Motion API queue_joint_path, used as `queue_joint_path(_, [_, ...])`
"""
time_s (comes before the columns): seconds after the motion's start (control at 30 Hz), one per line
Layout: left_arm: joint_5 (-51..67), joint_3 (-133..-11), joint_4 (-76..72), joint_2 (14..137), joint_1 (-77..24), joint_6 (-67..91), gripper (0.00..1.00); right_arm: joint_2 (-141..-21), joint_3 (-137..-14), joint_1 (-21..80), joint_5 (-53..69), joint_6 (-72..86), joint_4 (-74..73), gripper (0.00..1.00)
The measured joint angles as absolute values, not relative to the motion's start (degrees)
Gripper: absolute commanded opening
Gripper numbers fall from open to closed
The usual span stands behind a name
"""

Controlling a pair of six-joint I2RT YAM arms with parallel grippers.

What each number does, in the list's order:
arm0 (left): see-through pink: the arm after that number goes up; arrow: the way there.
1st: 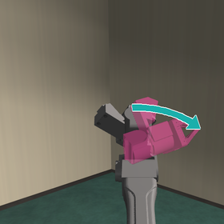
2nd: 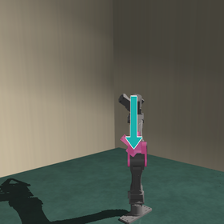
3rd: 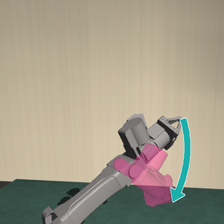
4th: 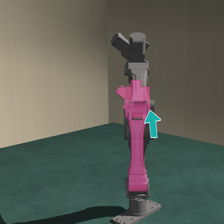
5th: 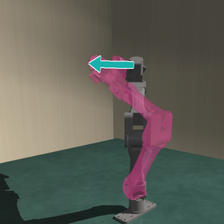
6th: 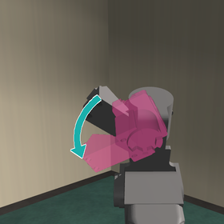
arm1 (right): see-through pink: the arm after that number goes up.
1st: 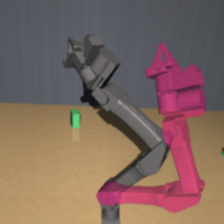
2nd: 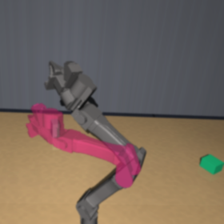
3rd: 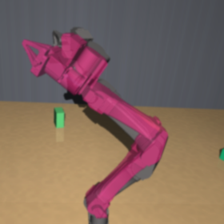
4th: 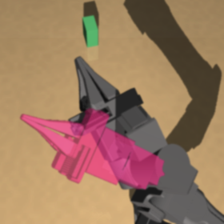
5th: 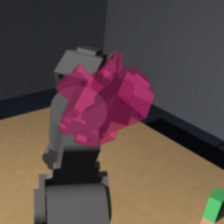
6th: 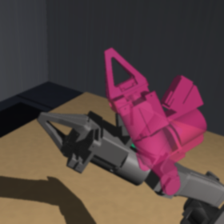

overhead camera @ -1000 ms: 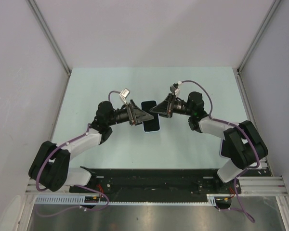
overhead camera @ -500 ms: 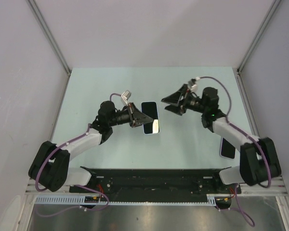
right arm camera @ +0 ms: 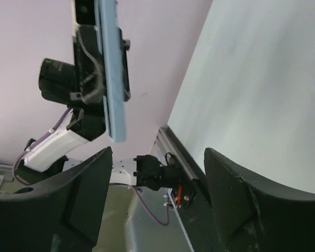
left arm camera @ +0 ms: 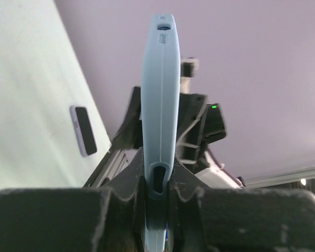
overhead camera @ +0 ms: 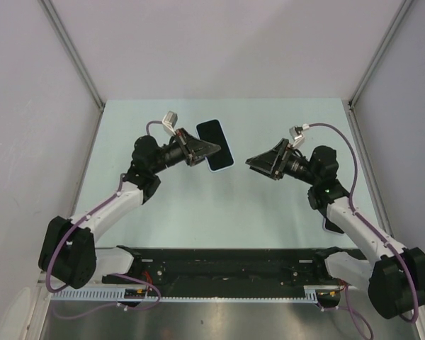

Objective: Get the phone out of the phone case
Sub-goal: Pick up the phone at the center of the board, then remove the phone case from the phone.

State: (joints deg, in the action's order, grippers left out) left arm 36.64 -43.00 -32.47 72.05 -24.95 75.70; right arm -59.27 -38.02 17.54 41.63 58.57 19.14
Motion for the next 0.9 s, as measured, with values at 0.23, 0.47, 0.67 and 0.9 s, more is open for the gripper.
queue_joint_path(0.23, [36.1,-50.0,-31.2,71.6,-24.9,76.0,0.0,-65.6,-37.0,23.6,43.2,67.7,36.1,0.65])
queue_joint_path(0.47, [36.0,-51.0,-27.7,71.2,-24.9,75.4,0.0,-69.7,-37.0,25.4,43.2,75.4,51.2,0.58])
queue_joint_path(0.67, [36.0,-51.0,-27.4,71.2,-24.9,75.6,0.0,-72.6,-37.0,25.6,42.7,81.0,59.9,0.45])
queue_joint_path(0.9, [35.9,-51.0,-28.2,71.2,-24.9,75.6,0.0,-77.7,-37.0,26.1,42.2,86.7,67.9,0.36])
